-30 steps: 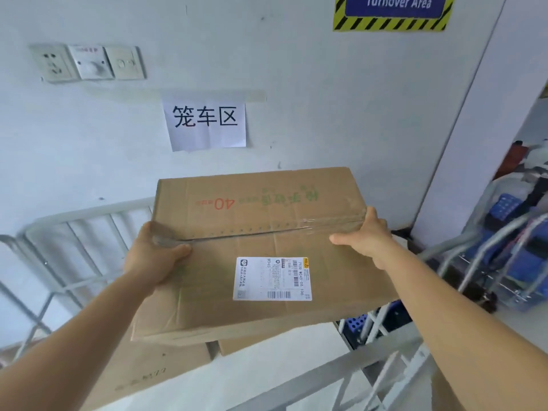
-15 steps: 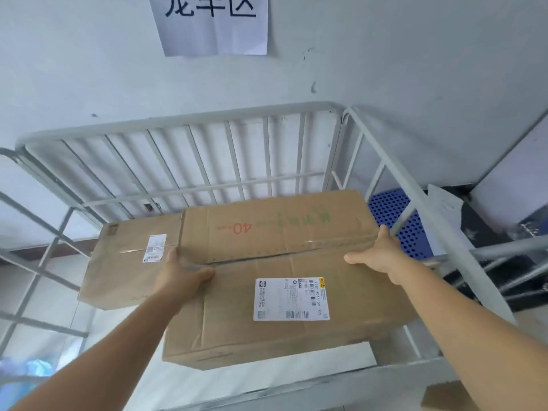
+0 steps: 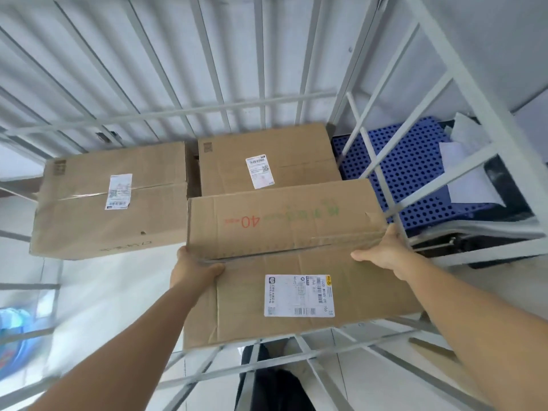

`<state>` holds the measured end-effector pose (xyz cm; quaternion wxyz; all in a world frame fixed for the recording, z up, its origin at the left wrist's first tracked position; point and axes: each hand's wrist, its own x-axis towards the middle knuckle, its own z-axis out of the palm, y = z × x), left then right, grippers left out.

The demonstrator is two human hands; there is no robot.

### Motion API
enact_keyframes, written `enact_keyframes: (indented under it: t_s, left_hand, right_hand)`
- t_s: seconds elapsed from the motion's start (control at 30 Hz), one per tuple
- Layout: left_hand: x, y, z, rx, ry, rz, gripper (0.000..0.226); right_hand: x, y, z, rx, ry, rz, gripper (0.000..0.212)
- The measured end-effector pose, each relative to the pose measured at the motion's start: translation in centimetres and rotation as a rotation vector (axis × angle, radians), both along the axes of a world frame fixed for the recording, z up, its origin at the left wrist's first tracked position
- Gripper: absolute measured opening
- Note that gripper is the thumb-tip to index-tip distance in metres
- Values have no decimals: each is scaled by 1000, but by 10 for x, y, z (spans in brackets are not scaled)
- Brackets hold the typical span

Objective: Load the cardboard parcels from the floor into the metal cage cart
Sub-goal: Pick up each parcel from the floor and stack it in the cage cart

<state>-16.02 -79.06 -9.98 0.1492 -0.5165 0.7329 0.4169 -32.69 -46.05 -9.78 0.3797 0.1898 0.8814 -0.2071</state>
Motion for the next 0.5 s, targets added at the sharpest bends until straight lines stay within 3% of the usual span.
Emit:
enact_keyframes:
  t_s: [0.37, 0.47, 0.5]
  left_hand:
    - [-5, -5, -124, 43, -136, -2, 76]
    - [-6, 5, -186, 86, -201, -5, 78]
    - [-9, 6, -183, 100, -184, 19, 79]
  right_hand:
    - [-4, -2, -133, -21, -48, -81, 107]
    - [-7, 8, -192, 24, -90, -78, 112]
    - [-9, 5, -189, 10, -86, -86, 113]
